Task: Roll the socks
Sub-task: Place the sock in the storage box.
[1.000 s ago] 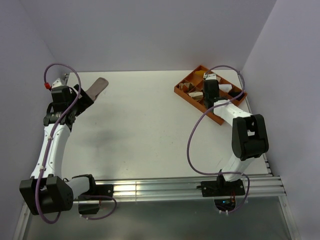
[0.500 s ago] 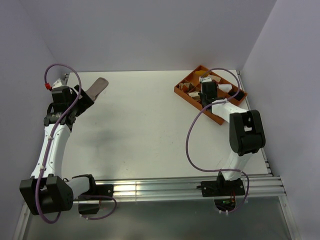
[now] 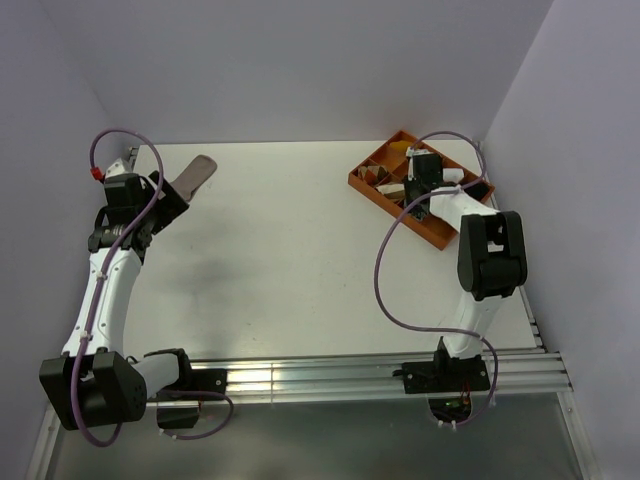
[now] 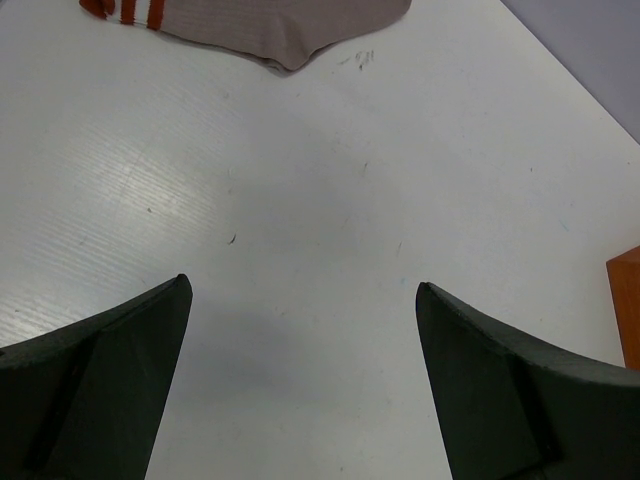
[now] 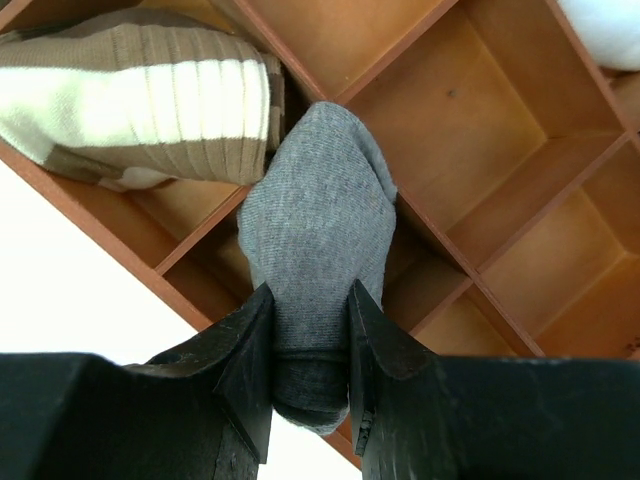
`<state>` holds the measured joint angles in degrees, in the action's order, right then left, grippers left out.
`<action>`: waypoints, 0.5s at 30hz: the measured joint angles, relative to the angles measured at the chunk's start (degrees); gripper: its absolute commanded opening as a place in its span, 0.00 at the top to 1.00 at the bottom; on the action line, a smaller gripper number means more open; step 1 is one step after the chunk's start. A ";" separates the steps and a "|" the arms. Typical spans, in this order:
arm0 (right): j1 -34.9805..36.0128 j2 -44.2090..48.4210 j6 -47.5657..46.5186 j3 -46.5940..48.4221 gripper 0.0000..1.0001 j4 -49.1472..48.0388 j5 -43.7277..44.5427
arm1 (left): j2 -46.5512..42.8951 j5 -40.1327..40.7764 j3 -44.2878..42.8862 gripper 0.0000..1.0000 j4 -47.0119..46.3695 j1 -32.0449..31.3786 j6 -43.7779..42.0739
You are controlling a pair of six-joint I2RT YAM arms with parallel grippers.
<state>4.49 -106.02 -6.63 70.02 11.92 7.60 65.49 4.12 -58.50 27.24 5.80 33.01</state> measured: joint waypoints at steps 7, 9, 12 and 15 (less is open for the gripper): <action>-1.38 -3.15 2.25 4.59 1.00 5.42 -2.32 | 0.00 -0.31 0.15 0.01 0.02 0.00 0.00; -1.49 -5.09 2.78 6.60 1.00 7.48 -2.54 | 0.00 -0.31 0.20 0.01 0.02 0.00 0.00; -1.57 -7.54 3.65 9.33 1.00 10.25 -2.75 | 0.00 -0.39 0.20 0.01 0.02 0.00 0.00; -1.75 -8.52 4.46 11.37 1.00 12.74 -2.99 | 0.00 -0.39 0.22 0.02 0.02 0.00 0.00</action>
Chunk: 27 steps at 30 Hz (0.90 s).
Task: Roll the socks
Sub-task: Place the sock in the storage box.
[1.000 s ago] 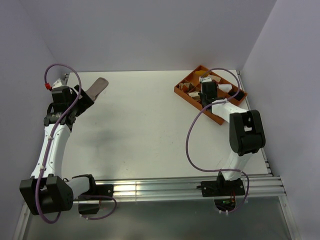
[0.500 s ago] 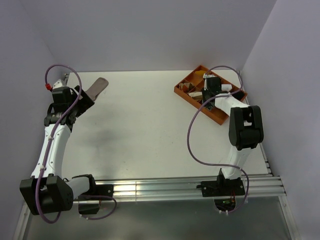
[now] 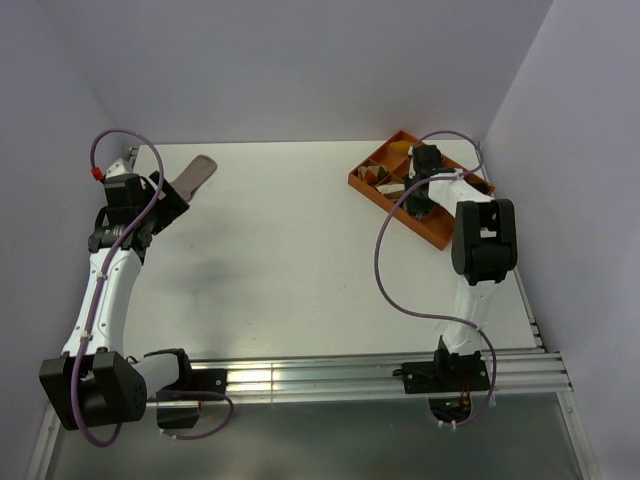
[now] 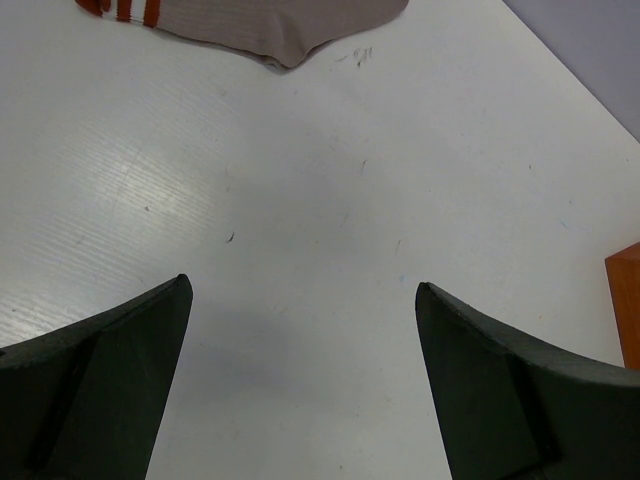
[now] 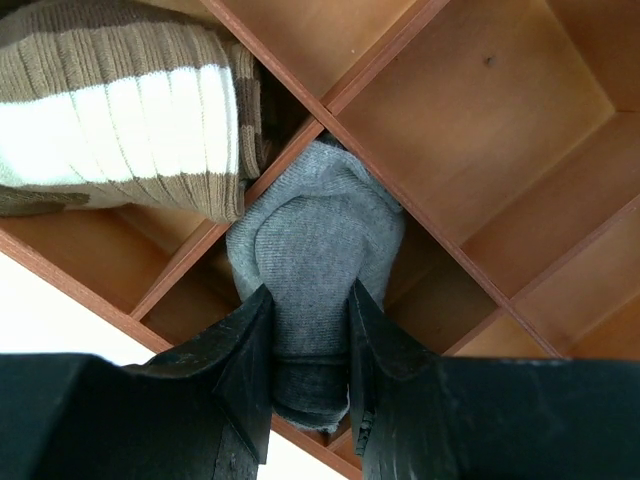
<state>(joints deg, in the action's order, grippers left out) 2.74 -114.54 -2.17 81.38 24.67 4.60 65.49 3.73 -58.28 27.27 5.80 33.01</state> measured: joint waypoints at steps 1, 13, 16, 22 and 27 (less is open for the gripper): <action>-0.07 -0.28 0.24 0.63 1.00 0.74 -0.09 | 0.00 -0.02 0.00 0.02 -0.02 0.00 0.00; -1.42 0.61 3.58 1.44 0.64 2.60 -3.17 | 0.00 -0.44 0.35 0.02 -0.07 0.00 0.00; -1.51 1.95 4.66 1.44 0.57 3.54 -3.41 | 0.00 -0.81 0.52 0.02 -0.15 0.00 0.00; -1.51 5.42 6.01 1.55 0.53 4.76 -3.78 | 0.00 -0.98 0.83 0.02 -0.24 0.00 0.00; -1.51 6.40 6.43 1.53 0.74 4.68 -3.69 | 0.00 -1.09 0.83 0.02 -0.33 0.00 0.00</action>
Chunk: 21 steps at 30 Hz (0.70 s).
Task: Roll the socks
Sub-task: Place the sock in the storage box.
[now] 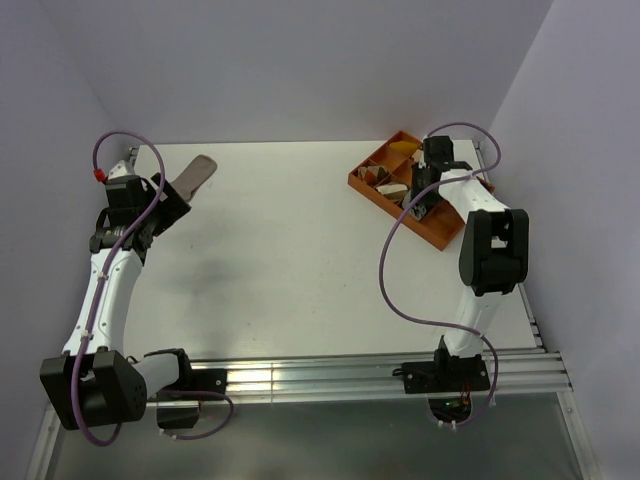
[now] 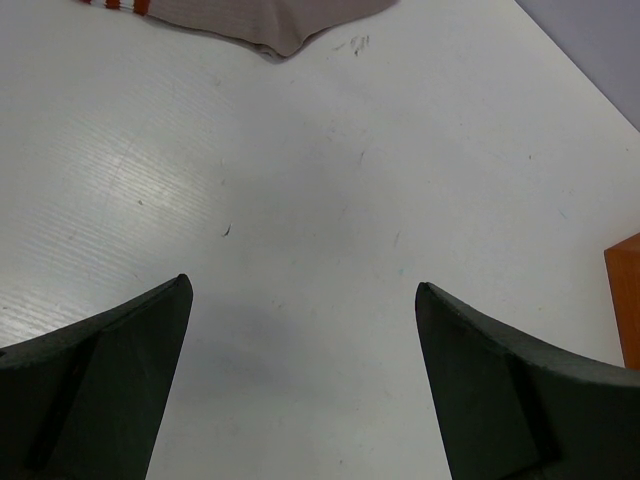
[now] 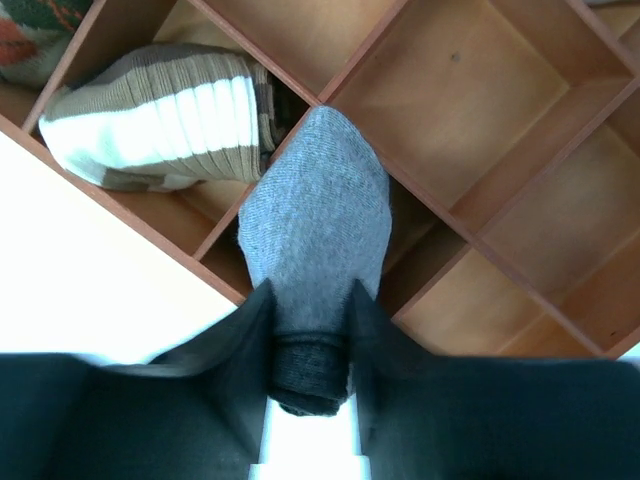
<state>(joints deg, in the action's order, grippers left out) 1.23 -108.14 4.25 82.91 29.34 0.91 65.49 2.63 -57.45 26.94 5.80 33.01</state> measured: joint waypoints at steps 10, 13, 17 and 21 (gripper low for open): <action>0.00 -0.37 0.13 -5.95 0.84 -6.08 1.46 | 0.00 0.00 0.02 0.02 -0.09 0.00 0.00; 0.00 -1.07 -0.11 -6.34 0.84 -7.48 2.10 | -0.02 0.02 0.02 0.02 -0.09 0.00 0.00; 0.00 -1.66 -0.13 -6.49 0.79 -7.96 2.49 | -0.02 0.00 0.02 0.02 -0.09 0.02 0.00; 0.00 -2.34 0.09 -6.08 0.66 -7.65 2.43 | -0.02 -0.04 0.02 0.02 -0.11 0.02 0.00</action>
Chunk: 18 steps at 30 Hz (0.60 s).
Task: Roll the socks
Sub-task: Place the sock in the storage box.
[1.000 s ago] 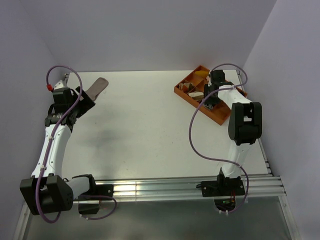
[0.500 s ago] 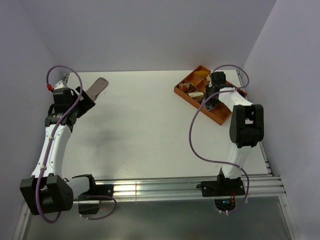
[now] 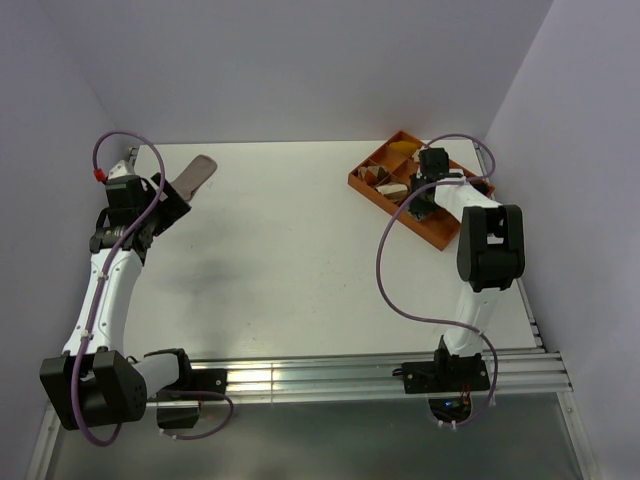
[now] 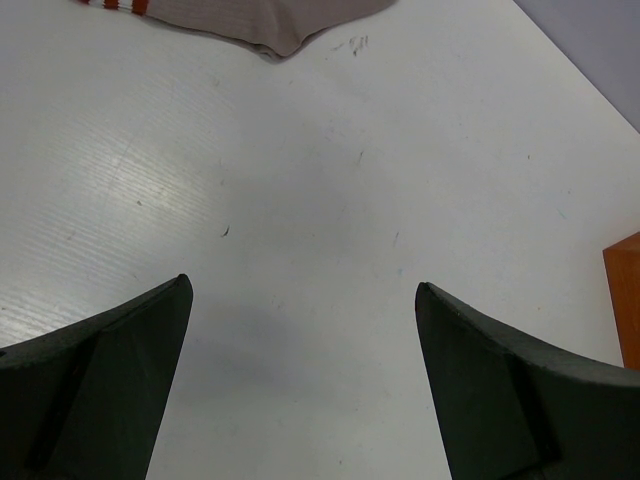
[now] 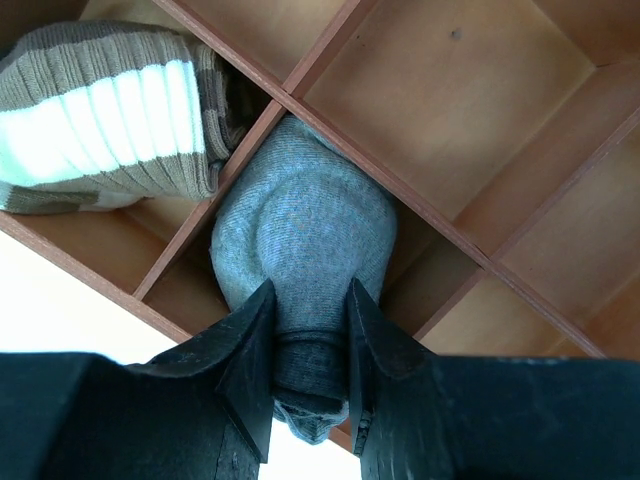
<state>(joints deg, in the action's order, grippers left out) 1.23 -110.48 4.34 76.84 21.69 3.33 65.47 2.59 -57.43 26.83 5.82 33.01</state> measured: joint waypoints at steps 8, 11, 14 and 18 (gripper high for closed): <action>0.02 -2.21 0.76 2.49 0.57 2.45 0.13 | -0.20 -0.28 0.28 0.02 -0.20 0.00 0.00; 0.02 -2.25 0.83 2.36 0.53 2.34 0.20 | -0.50 -0.39 0.79 0.02 -0.52 0.00 0.02; 0.00 -2.14 1.07 2.21 0.49 1.99 0.07 | -0.55 -0.46 0.96 0.02 -0.66 0.00 0.00; 0.00 -1.81 1.51 2.19 0.47 2.03 -0.22 | -0.79 -0.76 0.96 0.02 -0.87 0.00 0.00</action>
<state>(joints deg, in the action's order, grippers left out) 1.23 -112.29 5.85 79.02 23.73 3.11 64.69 1.83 -56.47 25.96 5.82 33.01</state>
